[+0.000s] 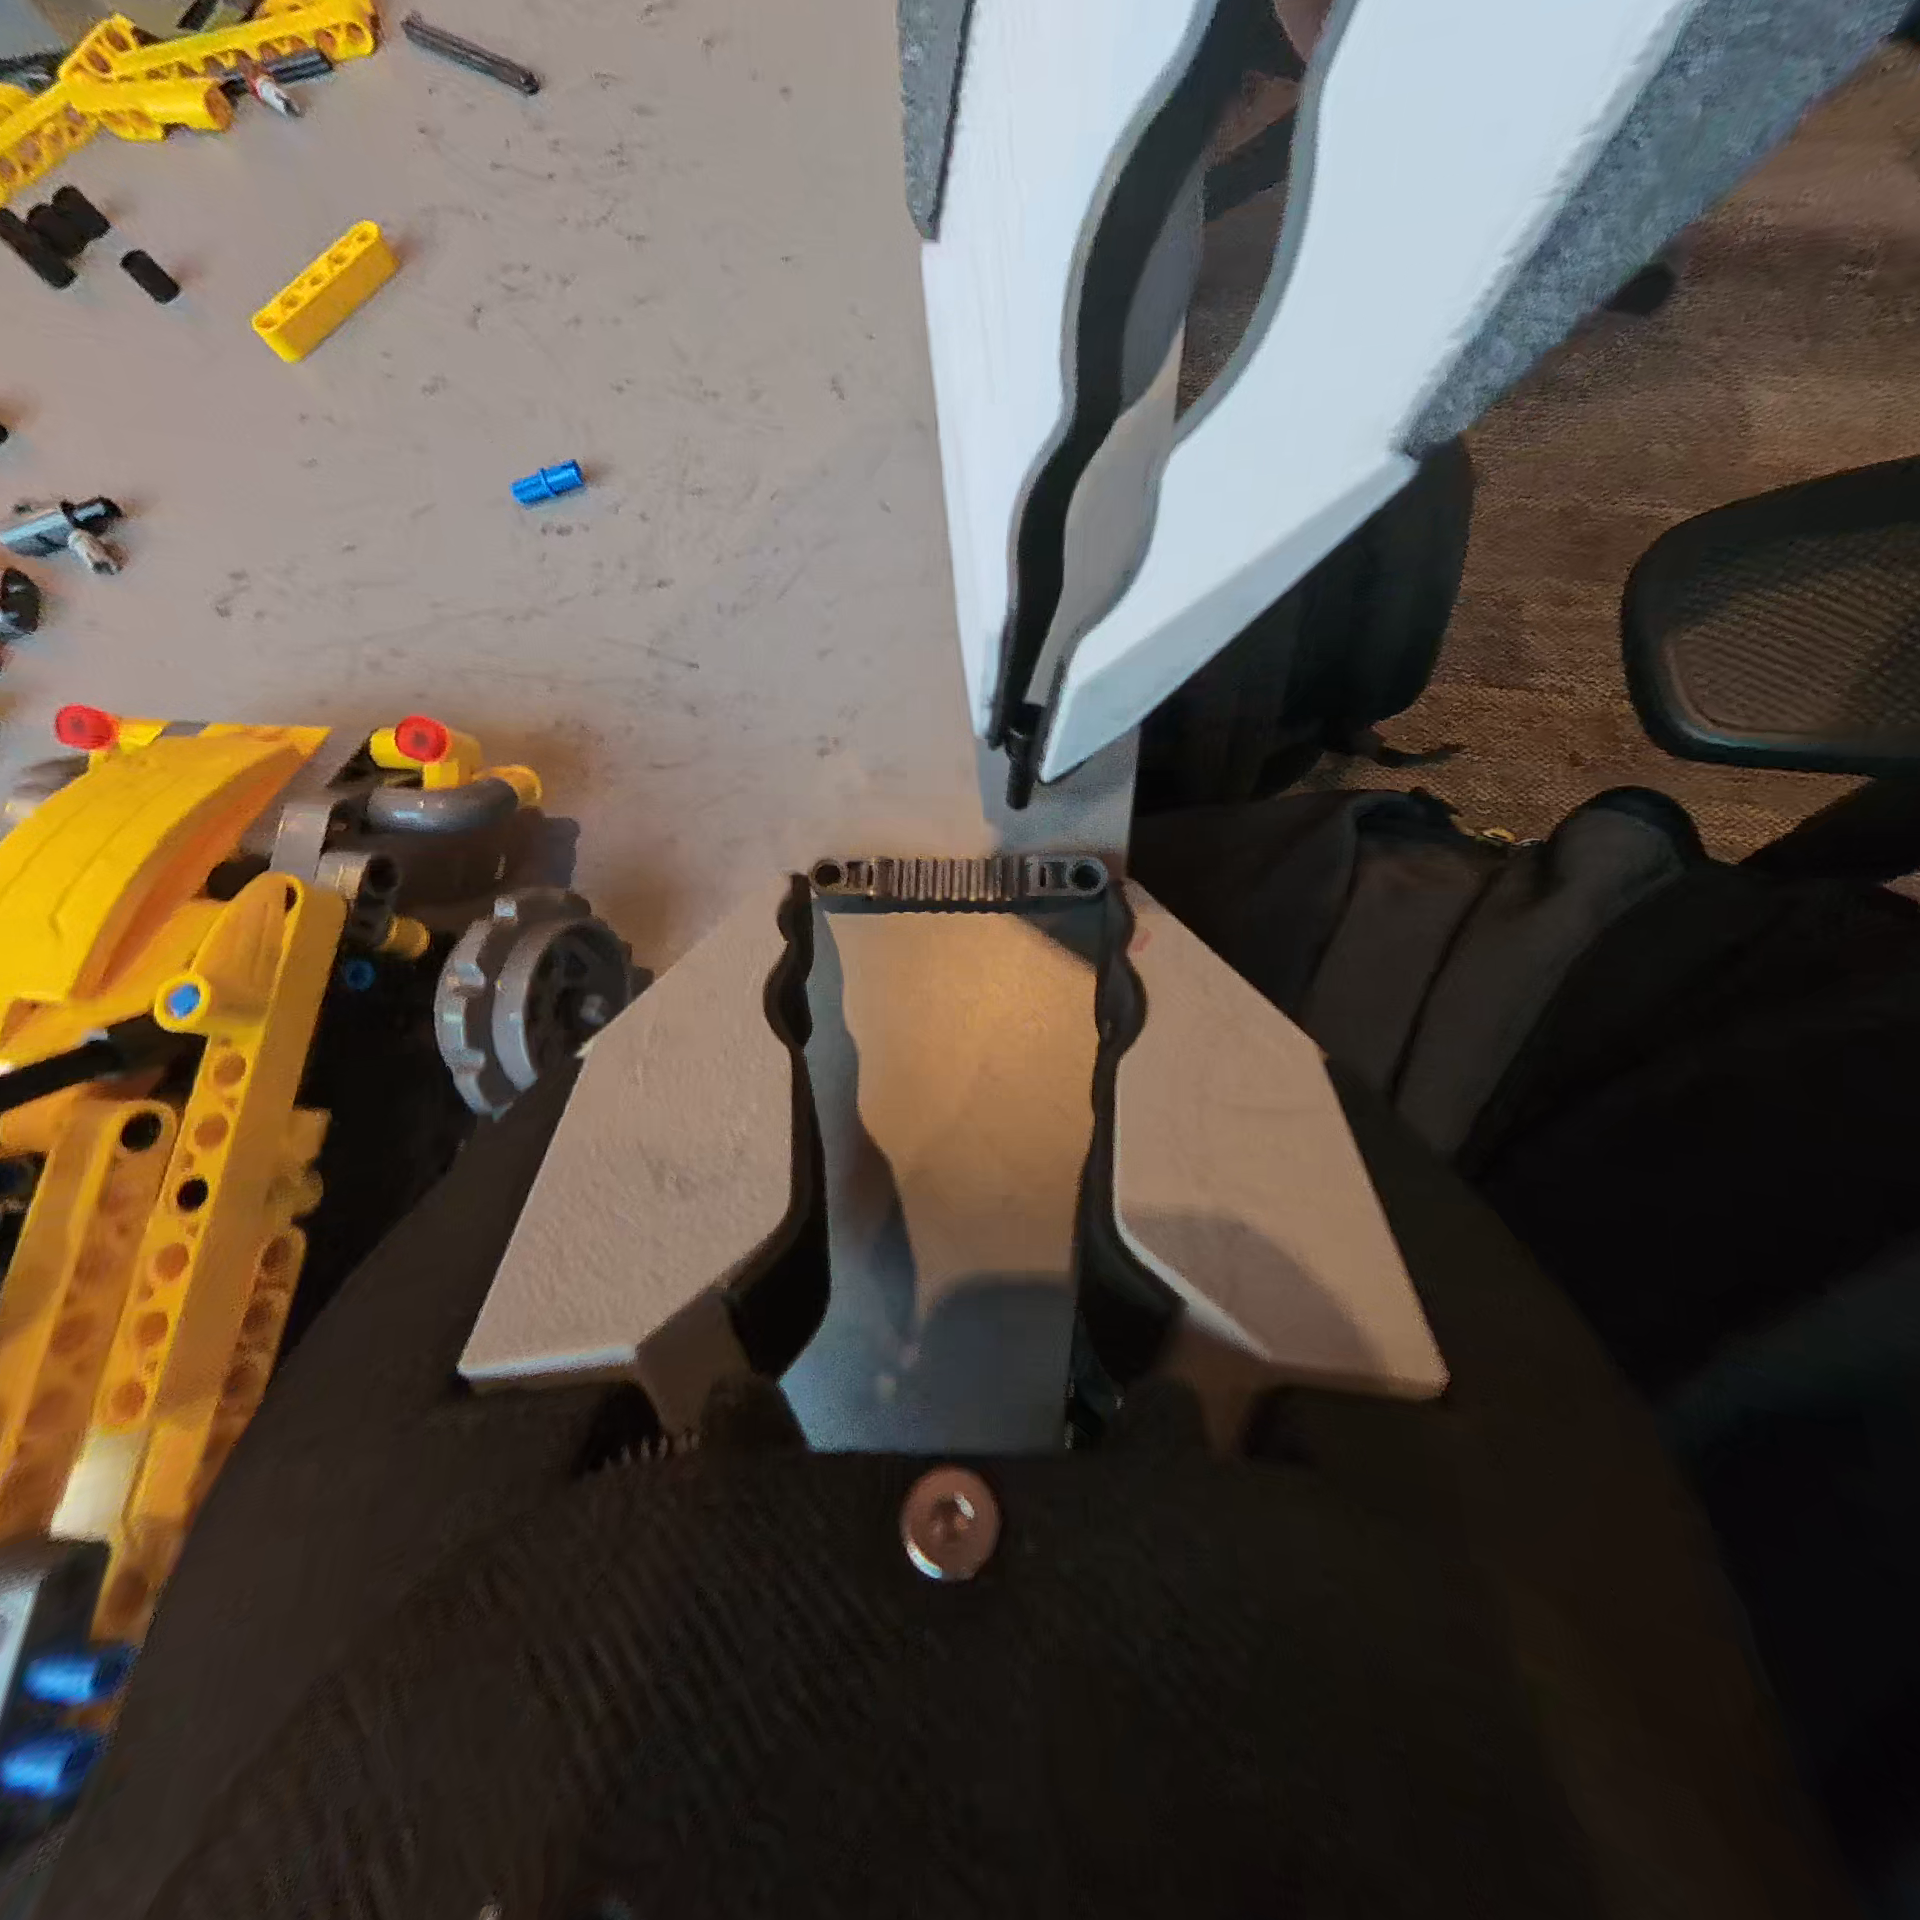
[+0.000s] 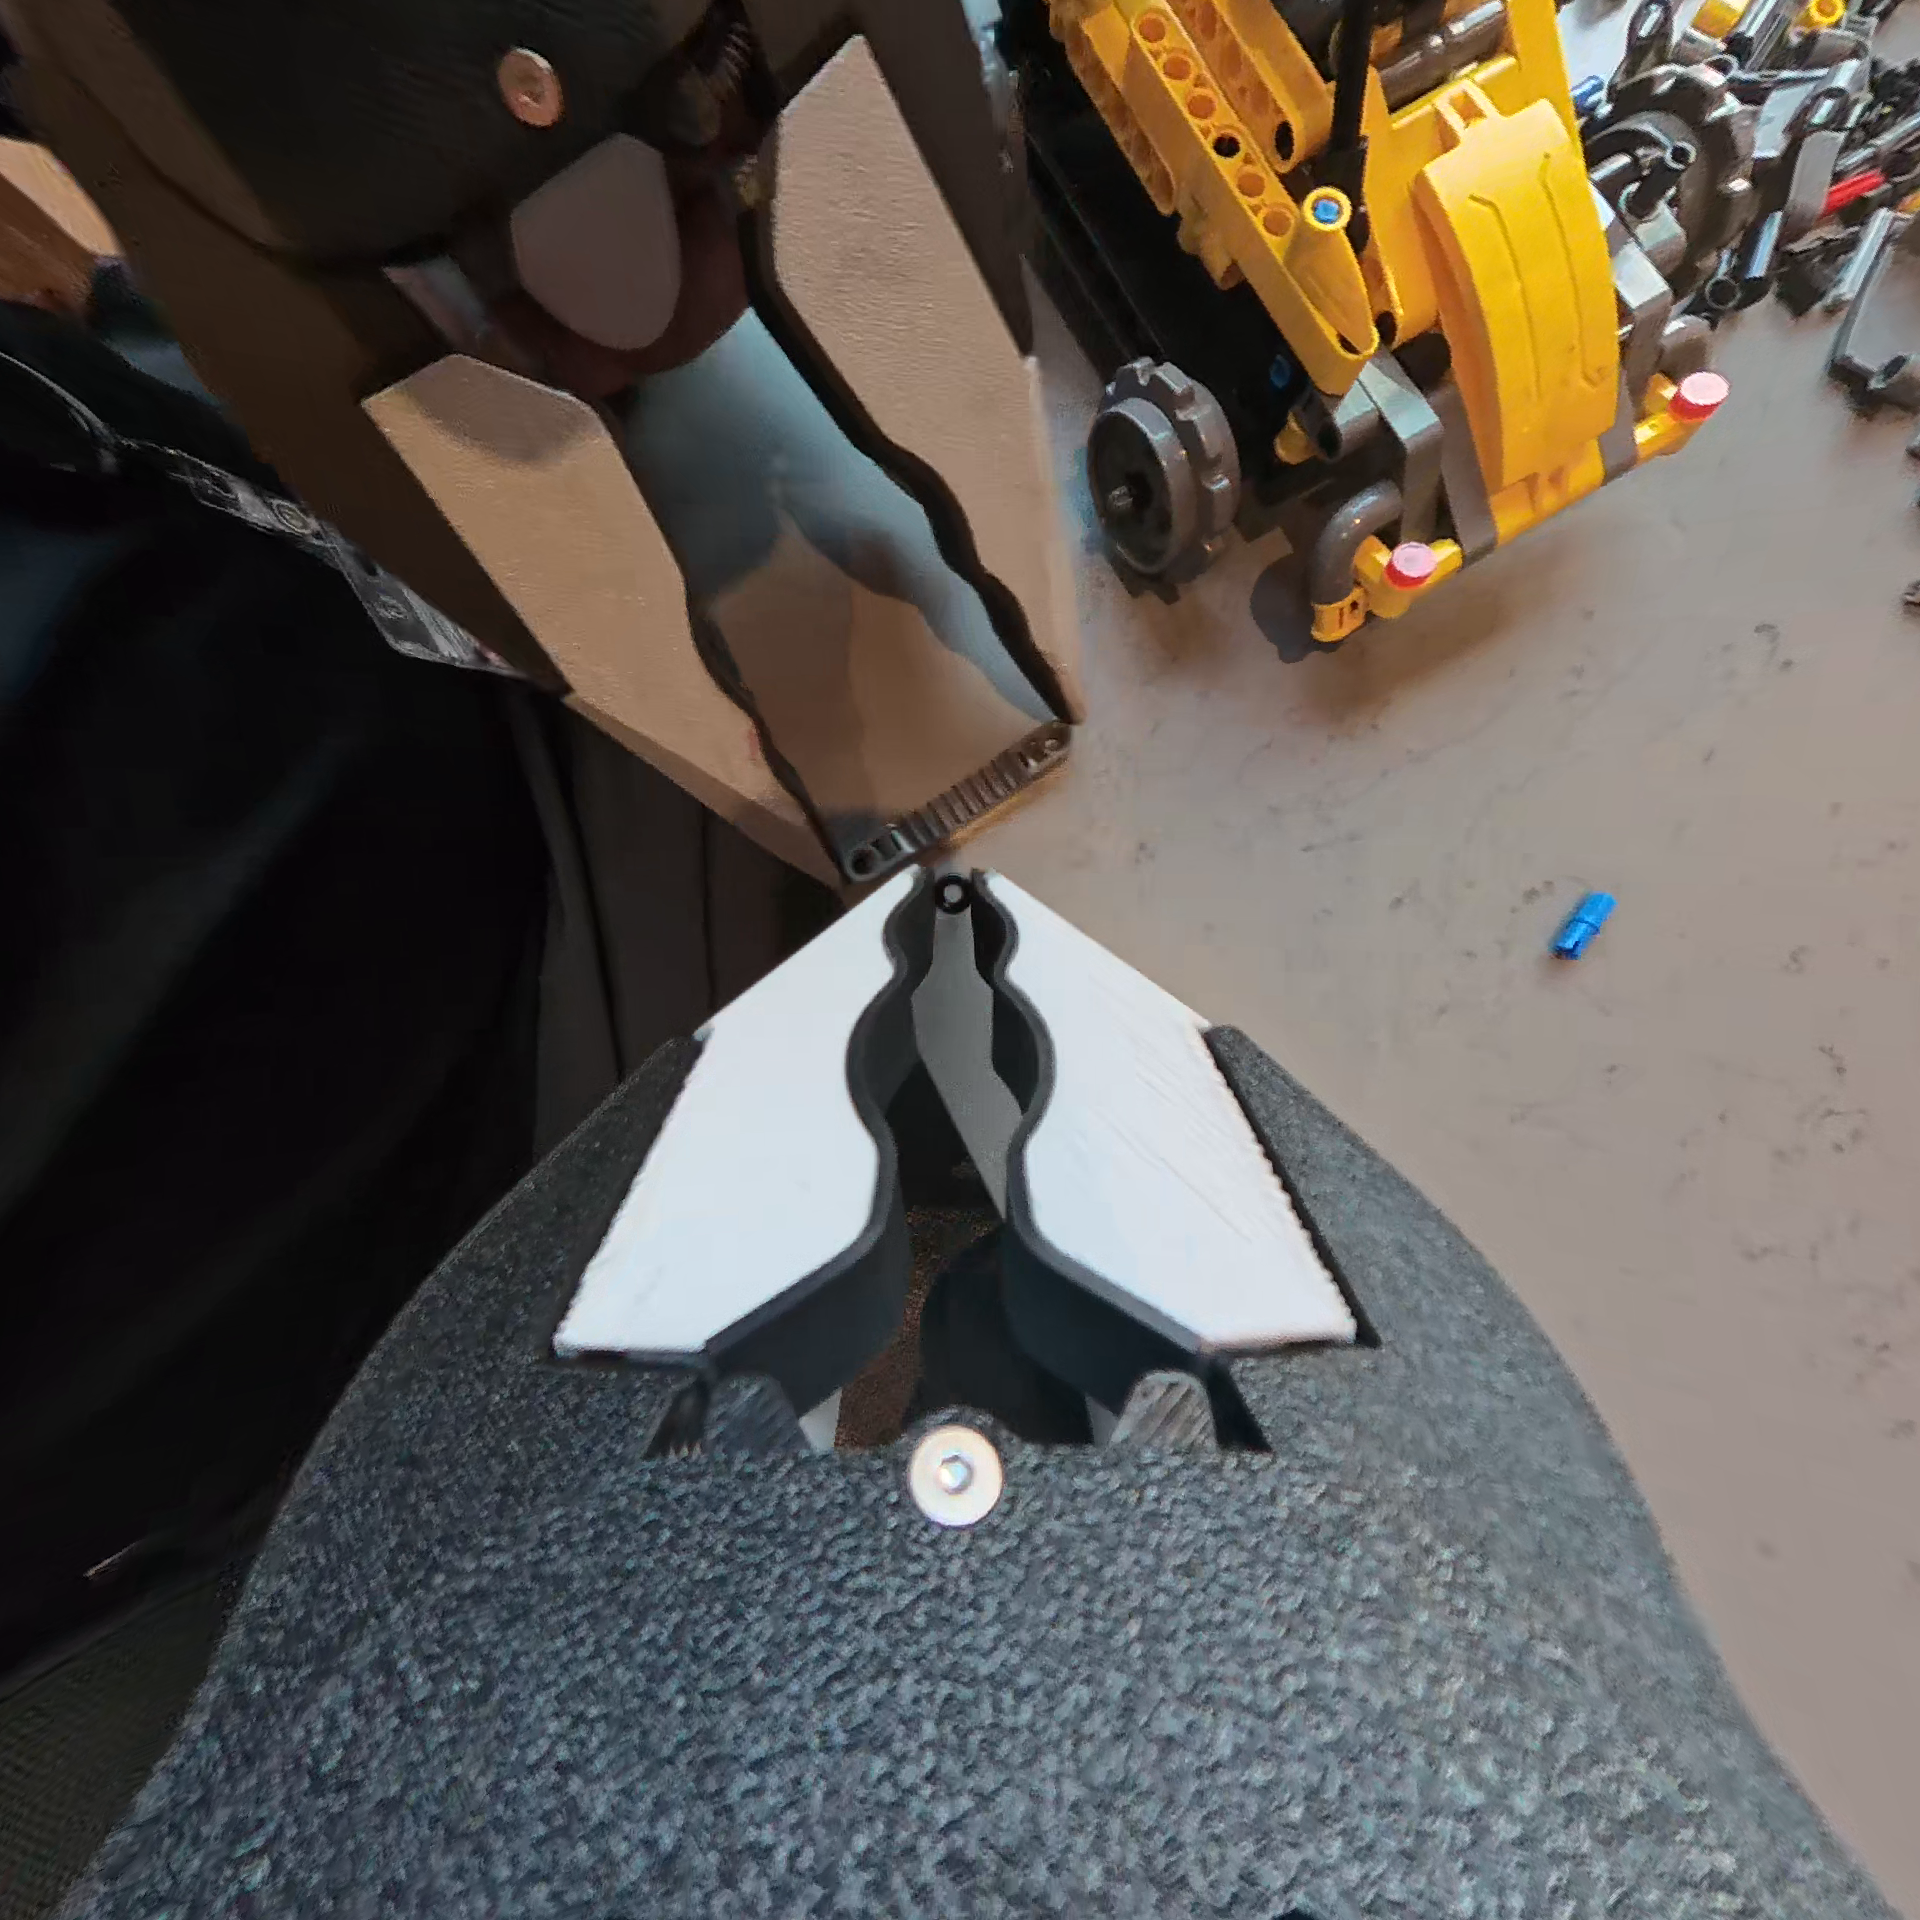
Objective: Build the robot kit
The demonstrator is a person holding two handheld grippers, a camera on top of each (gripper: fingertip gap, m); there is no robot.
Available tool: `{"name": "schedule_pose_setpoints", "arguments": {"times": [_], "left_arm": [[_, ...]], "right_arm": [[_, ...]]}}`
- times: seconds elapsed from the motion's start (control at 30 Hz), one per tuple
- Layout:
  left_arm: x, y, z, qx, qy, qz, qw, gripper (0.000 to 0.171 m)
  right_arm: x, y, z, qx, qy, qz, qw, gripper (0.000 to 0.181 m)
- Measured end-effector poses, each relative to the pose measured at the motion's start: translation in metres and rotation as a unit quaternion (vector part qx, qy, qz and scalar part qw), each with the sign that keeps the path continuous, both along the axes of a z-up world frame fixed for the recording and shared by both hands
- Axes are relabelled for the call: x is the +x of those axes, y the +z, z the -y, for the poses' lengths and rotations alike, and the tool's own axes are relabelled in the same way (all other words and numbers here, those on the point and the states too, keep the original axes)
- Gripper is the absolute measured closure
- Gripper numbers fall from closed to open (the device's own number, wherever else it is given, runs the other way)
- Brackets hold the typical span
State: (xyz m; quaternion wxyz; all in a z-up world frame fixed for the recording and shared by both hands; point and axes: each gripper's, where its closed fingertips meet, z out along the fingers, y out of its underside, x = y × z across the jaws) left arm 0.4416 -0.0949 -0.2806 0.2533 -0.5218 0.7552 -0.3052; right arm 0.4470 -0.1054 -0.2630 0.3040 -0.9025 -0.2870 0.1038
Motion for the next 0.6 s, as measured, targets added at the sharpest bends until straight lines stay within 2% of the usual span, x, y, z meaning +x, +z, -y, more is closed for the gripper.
{"name": "schedule_pose_setpoints", "arguments": {"times": [0.1,0.3,0.37,0.43,0.6], "left_arm": [[-0.008,0.001,-0.003,0.013,0.021,0.007,1.0,0.118],[-0.018,0.004,-0.007,0.012,0.021,0.012,1.0,0.113],[-0.024,0.006,-0.008,0.022,0.013,0.016,1.0,0.121],[-0.029,0.007,-0.017,0.062,0.019,0.017,0.998,0.131],[-0.027,0.012,-0.008,0.06,0.005,0.007,0.998,0.122]], "right_arm": [[-0.002,0.005,-0.002,0.005,0.001,-0.013,1.0,0.175],[-0.018,0.009,0.001,0.01,0.012,-0.048,0.999,0.175],[-0.015,0.008,0.002,0.013,0.005,-0.05,0.999,0.175],[-0.011,0.012,0.005,0.019,-0.006,-0.064,0.998,0.175],[0.002,0.019,0.012,0.035,-0.027,-0.082,0.996,0.175]]}}
